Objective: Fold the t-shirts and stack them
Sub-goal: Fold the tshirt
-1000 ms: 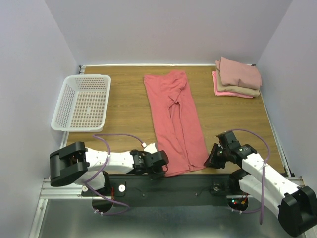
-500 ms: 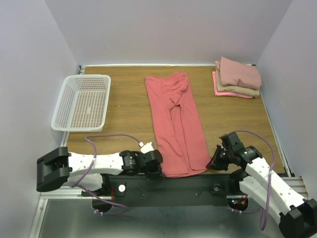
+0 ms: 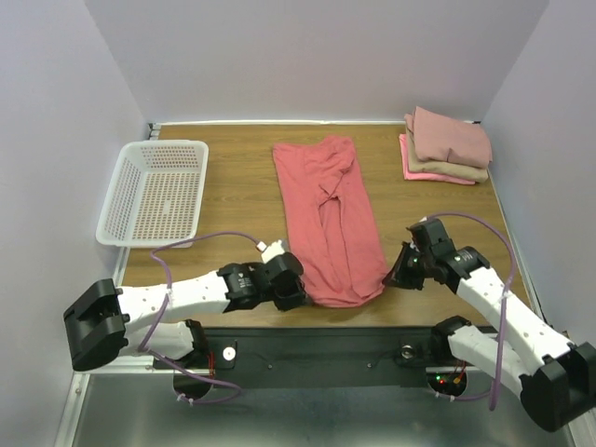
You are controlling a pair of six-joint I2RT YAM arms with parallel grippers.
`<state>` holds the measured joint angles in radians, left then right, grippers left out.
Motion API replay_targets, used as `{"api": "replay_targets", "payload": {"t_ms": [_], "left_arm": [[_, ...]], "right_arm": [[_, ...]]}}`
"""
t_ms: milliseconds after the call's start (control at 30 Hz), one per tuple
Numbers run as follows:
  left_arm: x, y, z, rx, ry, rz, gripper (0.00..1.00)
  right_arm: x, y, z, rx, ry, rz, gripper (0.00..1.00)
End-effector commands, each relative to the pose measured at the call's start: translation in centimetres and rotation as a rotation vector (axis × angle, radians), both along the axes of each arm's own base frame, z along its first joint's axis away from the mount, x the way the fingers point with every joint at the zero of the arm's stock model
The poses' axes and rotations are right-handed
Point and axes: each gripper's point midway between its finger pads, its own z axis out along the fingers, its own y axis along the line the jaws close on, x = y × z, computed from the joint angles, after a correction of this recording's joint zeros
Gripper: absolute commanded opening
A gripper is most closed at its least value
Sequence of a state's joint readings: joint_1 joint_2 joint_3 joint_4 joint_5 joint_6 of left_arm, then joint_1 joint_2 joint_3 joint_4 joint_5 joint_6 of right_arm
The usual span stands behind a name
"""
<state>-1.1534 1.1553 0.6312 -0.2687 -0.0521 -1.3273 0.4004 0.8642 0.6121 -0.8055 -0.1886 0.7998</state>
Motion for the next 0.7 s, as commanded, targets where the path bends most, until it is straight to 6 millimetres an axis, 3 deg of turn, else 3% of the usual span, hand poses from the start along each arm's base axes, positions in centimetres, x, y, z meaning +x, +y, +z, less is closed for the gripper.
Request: {"api": "replay_targets", "payload": {"t_ms": [0,33,67,100,200,233,267,300,333,367,400,433,667], "left_arm": [[5.0,-0.1,2.9,0.010,-0.142,0.005,0.00],[5.8,-0.1,3.1,0.009,-0.141,0.025,0.00],[6.9,0.2,3.2,0.031,-0.165,0.024,0.00],[8.8,0.3,3.6,0.044,-0.179,0.051,0.00],[11.4,0.4,4.0,0.088,-0.223,0.030,0.00],[13.1,0.5,4.4,0.106,-0.229,0.046,0.00],[14.0,0.7,4.4,0.134,-0.245,0.042,0.00],[14.8,1.2,4.4,0.156,-0.245,0.058,0.00],[16.3,1.5,4.5,0.174,-0.250,0.079,0.00],[17.2,1.8,4.0,0.197,-0.251,0.086,0.00],[17.8,2.1,4.5,0.195,-0.262,0.094,0.00],[19.2,2.6,4.5,0.205,-0.264,0.119,0.00],[23.0,3.4,4.0,0.242,-0.272,0.144,0.00]], "right_arm": [[6.6,0.6,2.6,-0.043,-0.191,-0.036,0.00],[7.0,0.8,2.4,-0.042,-0.193,-0.036,0.00],[8.9,1.0,3.8,-0.041,-0.260,-0.053,0.00],[9.7,1.2,3.5,-0.056,-0.257,-0.054,0.00],[13.2,1.5,5.4,-0.079,-0.342,-0.079,0.00],[14.1,1.6,4.6,-0.108,-0.325,-0.079,0.00],[15.6,2.0,5.8,-0.101,-0.364,-0.080,0.00],[16.3,2.2,6.0,-0.109,-0.373,-0.081,0.00],[17.2,2.0,4.8,-0.146,-0.352,-0.081,0.00],[18.6,2.4,6.0,-0.144,-0.385,-0.088,0.00],[18.9,2.2,4.8,-0.169,-0.362,-0.090,0.00],[20.2,2.5,4.9,-0.177,-0.369,-0.097,0.00],[24.4,3.3,4.8,-0.207,-0.390,-0.107,0.01]]}}
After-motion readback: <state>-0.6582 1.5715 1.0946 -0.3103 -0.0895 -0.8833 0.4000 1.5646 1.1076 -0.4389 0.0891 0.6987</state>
